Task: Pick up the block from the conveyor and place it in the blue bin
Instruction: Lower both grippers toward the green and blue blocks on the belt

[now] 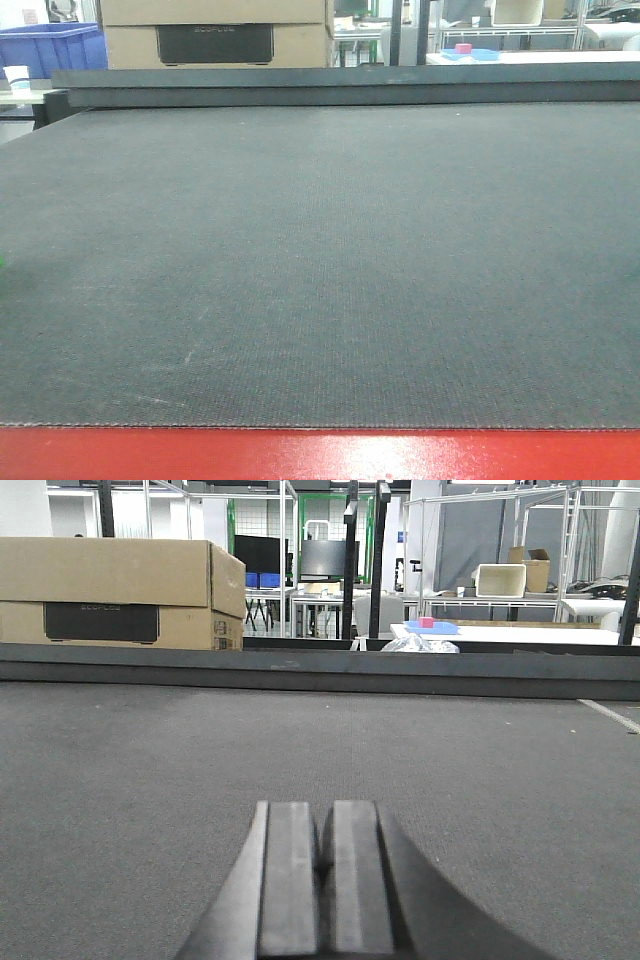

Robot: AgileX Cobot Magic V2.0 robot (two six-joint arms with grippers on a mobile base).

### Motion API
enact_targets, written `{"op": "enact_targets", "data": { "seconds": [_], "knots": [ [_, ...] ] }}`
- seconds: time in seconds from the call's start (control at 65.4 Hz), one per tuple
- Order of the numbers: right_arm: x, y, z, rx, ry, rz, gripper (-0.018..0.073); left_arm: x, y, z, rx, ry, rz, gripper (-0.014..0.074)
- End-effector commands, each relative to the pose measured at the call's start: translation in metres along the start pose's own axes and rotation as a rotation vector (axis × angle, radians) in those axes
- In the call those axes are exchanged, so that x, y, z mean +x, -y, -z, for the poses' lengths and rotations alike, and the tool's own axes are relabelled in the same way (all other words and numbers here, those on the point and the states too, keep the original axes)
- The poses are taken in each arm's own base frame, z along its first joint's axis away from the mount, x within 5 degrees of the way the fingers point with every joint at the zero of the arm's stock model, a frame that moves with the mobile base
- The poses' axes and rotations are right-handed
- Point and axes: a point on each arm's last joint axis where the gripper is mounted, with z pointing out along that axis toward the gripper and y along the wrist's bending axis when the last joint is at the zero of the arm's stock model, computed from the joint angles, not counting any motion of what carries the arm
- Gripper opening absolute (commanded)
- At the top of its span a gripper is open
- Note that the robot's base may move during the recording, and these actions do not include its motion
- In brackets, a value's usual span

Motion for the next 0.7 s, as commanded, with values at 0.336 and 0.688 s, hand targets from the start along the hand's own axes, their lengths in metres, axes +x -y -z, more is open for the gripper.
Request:
{"op": "enact_targets", "data": {
  "seconds": [0.336, 0.688],
  "knots": [
    [-0.0023, 0.0002, 0.0004, 0.003, 0.026, 0.006, -0.0162, -0.0025, -0.0003, 0.0005, -0.004, 0.023, 0.009, -0.0111],
    [-0.0075, 0.0001, 0.0006, 0.003, 0.083, 0.006, -0.0162, -0.0031, -0.0003, 0.0005, -0.004, 0.03, 0.007, -0.0111]
  ]
}}
